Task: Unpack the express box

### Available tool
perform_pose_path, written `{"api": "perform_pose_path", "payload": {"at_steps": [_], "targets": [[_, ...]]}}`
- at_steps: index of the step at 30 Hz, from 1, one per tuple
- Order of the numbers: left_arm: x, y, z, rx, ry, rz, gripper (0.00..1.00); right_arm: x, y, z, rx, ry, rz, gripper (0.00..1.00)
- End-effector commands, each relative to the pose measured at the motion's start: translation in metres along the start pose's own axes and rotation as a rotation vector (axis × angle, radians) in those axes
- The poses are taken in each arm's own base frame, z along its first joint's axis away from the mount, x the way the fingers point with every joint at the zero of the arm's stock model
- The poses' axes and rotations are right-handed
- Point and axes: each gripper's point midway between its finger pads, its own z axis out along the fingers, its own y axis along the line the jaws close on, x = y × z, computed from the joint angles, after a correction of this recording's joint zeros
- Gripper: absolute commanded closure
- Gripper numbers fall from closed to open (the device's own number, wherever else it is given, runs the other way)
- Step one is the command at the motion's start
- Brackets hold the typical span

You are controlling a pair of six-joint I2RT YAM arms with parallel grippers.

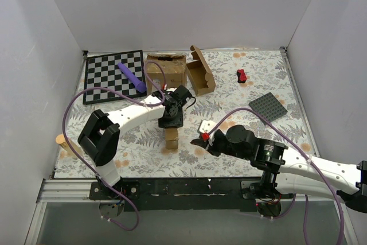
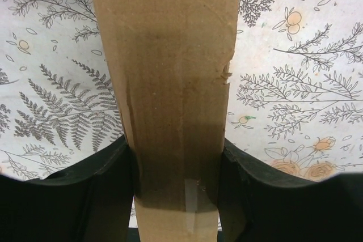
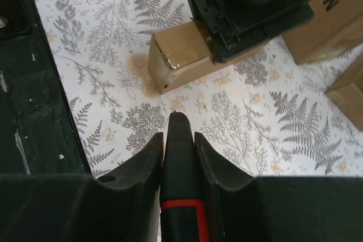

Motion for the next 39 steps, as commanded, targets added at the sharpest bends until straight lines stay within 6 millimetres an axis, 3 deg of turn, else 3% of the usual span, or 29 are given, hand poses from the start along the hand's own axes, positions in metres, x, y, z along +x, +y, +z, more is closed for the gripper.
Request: {"api": "perform_pose_path", "payload": {"at_steps": [1, 6, 12, 19, 26, 33, 39], "targets": [[-0.006, 0.016, -0.002, -0.021, -0.048, 0.117, 0.59, -0.059, 0.013, -0.009, -0.099, -0.223, -0.104, 0.99], [0.005, 0.026, 0.005, -0.01, -0.049, 0.179, 0.64, -0.087, 0.021, -0.011, -0.119, -0.352, -0.167, 0.99], [0.015, 0.028, 0.012, 0.013, -0.046, 0.171, 0.7, -0.106, 0.035, 0.005, -0.126, -0.384, -0.27, 0.99], [0.023, 0.031, 0.02, 0.015, -0.04, 0.176, 0.75, -0.1, 0.048, 0.033, -0.129, -0.345, -0.365, 0.99], [0.024, 0.035, 0.023, 0.001, -0.043, 0.194, 0.79, -0.11, 0.046, 0.042, -0.095, -0.37, -0.415, 0.99], [0.027, 0.038, 0.025, -0.009, -0.036, 0.199, 0.85, -0.102, 0.048, 0.057, -0.101, -0.33, -0.471, 0.99], [0.027, 0.037, 0.025, -0.006, -0.029, 0.201, 0.96, -0.096, 0.051, 0.06, -0.118, -0.315, -0.48, 0.99]]}}
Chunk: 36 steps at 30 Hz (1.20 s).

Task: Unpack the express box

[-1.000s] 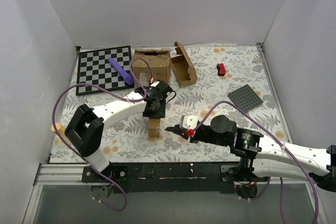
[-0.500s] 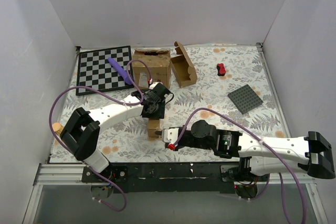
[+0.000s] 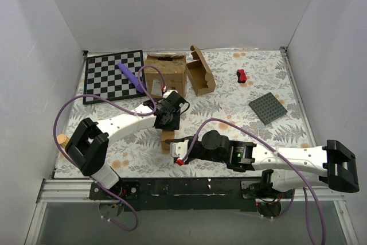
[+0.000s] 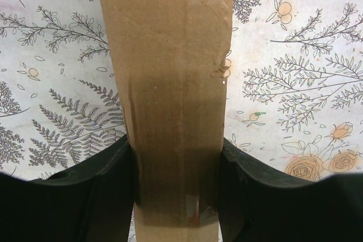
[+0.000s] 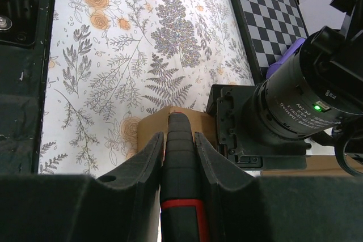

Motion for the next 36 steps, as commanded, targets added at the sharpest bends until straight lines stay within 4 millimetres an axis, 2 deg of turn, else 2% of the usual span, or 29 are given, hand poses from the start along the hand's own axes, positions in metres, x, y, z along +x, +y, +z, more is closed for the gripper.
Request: {"api": "perform_pose_path", "payload": {"at_steps": [1, 3, 24, 36], "targets": [[0.032, 0.024, 0.016, -0.084, 0.102, 0.072, 0.97, -0.036, -0.02, 0.001, 0.055, -0.102, -0.017, 0.99], [0.032, 0.023, 0.016, -0.081, 0.104, 0.07, 1.0, -0.034, -0.019, 0.001, 0.052, -0.095, -0.016, 0.99], [0.035, 0.021, 0.013, -0.06, 0.111, 0.067, 1.0, -0.012, -0.002, 0.008, -0.001, -0.033, -0.015, 0.99], [0.038, 0.022, 0.014, -0.062, 0.115, 0.071, 1.0, -0.006, -0.005, 0.008, 0.026, -0.019, -0.011, 0.99]]}}
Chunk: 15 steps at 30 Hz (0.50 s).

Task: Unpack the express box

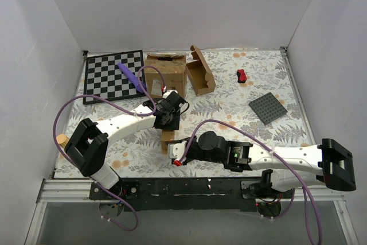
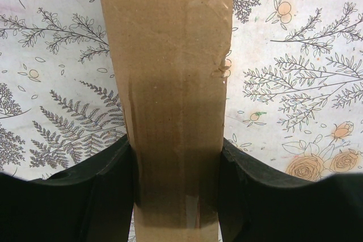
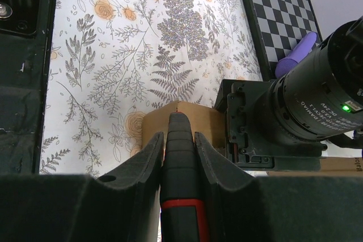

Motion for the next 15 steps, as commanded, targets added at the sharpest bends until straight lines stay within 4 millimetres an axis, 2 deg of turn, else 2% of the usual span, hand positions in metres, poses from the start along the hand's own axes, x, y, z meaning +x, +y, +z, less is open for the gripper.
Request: {"api": "perform_pose_path", "payload": {"at_steps": [1, 15], "targets": [[0.0368, 0.0226, 0.0135, -0.068, 0.118, 0.066, 1.0, -0.0169, -0.0123, 0.0001, 0.051, -0.053, 0.001, 0.99], [0.037, 0.0254, 0.0153, -0.089, 0.121, 0.068, 1.0, -0.009, -0.0116, -0.0009, 0.062, -0.027, 0.008, 0.99]]}}
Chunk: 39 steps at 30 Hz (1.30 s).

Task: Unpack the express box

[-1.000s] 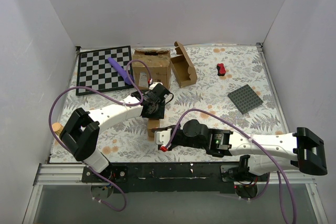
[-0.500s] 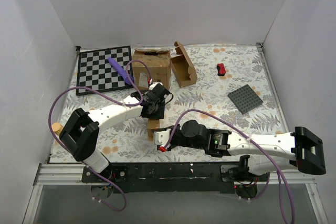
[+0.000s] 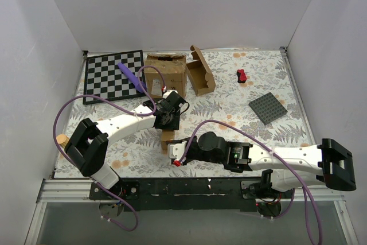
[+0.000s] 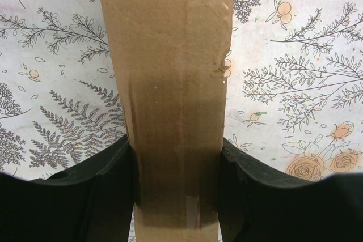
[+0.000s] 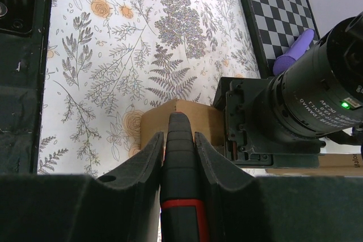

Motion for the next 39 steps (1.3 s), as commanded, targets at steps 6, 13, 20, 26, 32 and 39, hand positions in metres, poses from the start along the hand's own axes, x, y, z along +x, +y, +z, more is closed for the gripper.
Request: {"api": "perform_pose_path", "payload": {"at_steps": [6, 13, 20, 26, 32, 39], "targets": [[0.037, 0.026, 0.015, -0.084, 0.114, 0.079, 1.0, -0.001, -0.006, -0.003, 0.04, -0.007, 0.011, 0.99], [0.038, 0.026, 0.016, -0.072, 0.111, 0.101, 1.0, 0.006, -0.007, -0.01, 0.05, 0.018, 0.012, 0.99], [0.037, 0.028, 0.016, -0.076, 0.101, 0.109, 1.0, 0.011, -0.004, -0.014, 0.045, 0.031, 0.018, 0.99], [0.038, 0.03, 0.017, -0.09, 0.106, 0.113, 1.0, 0.013, -0.004, -0.018, 0.051, 0.036, 0.019, 0.99], [0.036, 0.03, 0.016, -0.088, 0.1, 0.111, 1.0, 0.021, -0.003, -0.02, 0.055, 0.062, 0.016, 0.99], [0.035, 0.029, 0.016, -0.087, 0.098, 0.109, 1.0, 0.03, -0.001, -0.022, 0.056, 0.094, 0.01, 0.99]]}}
